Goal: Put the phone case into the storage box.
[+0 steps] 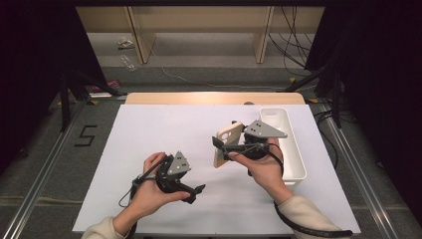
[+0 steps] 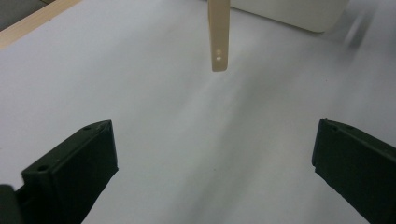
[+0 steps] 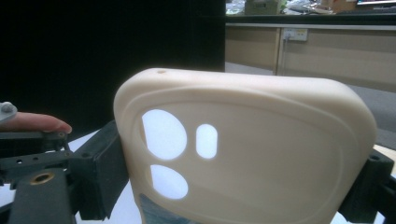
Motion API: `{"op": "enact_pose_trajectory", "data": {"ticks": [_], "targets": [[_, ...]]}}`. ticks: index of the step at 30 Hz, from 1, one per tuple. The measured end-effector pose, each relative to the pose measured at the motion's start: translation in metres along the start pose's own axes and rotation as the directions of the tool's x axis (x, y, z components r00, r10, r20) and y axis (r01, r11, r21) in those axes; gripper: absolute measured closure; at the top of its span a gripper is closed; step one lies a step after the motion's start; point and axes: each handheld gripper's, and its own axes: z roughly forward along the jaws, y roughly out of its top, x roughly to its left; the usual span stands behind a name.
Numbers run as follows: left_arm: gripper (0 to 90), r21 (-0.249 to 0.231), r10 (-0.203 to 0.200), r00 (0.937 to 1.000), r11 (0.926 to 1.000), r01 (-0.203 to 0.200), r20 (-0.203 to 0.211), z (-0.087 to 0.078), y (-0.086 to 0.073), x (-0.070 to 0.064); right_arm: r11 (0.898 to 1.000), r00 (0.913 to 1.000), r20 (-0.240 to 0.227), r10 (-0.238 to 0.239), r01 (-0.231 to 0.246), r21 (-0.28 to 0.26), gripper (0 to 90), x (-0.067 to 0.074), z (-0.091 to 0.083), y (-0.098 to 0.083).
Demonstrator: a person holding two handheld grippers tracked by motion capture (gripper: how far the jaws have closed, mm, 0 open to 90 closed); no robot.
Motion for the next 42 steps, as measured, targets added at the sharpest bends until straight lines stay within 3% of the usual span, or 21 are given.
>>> {"op": "enact_pose_trajectory", "data": {"ticks": [42], "targets": [[0.0,-0.011,-0.032,0.9994,0.9994,0.032,-0.011,-0.028,-0.028,0.022,0.999,0.9983,0.056,0.016,-0.013,-0.041,14.5,-0.022,-0.012,0.019]]}}
